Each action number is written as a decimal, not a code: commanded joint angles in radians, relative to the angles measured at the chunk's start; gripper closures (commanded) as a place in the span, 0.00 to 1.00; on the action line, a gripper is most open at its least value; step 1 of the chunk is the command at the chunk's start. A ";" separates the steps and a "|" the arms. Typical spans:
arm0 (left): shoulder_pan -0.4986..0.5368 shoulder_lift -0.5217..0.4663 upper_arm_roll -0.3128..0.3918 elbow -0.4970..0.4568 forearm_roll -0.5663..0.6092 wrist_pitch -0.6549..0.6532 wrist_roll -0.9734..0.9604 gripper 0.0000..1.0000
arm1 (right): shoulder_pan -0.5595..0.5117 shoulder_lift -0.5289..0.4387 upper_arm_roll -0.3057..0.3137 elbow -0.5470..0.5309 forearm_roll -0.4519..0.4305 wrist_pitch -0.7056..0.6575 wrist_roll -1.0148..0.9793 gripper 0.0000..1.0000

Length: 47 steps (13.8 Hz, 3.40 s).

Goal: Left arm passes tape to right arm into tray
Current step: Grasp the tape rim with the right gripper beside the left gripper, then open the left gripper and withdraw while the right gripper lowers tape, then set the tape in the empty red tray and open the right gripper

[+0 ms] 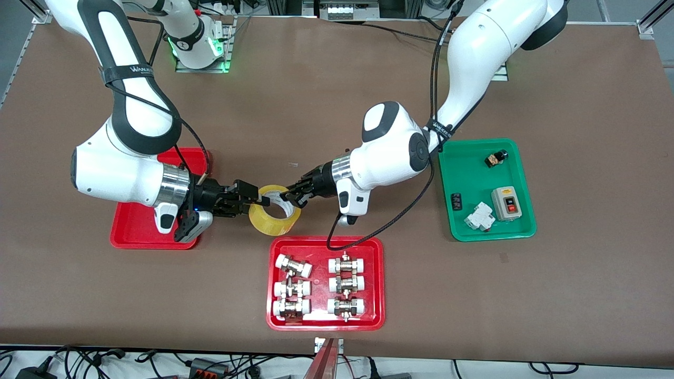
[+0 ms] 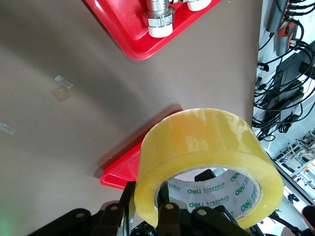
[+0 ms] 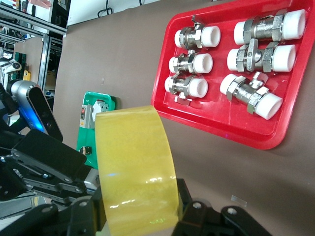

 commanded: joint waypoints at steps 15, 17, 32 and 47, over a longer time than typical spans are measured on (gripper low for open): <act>0.486 -0.387 0.003 -0.050 0.424 -0.938 0.286 0.00 | -0.292 0.064 -0.017 -0.031 -0.190 -0.283 -0.008 1.00; 0.532 -0.423 0.000 -0.051 0.586 -1.076 0.558 0.00 | -0.372 0.114 -0.017 -0.031 -0.221 -0.327 -0.127 1.00; 0.674 -0.712 -0.003 -0.465 0.673 -0.861 0.982 0.00 | -0.492 0.202 -0.017 -0.059 -0.601 -0.302 -0.390 0.00; 0.370 -0.723 0.430 -0.381 0.541 -0.881 1.144 0.00 | -0.271 -0.061 -0.017 -0.059 -0.884 -0.306 -0.019 0.00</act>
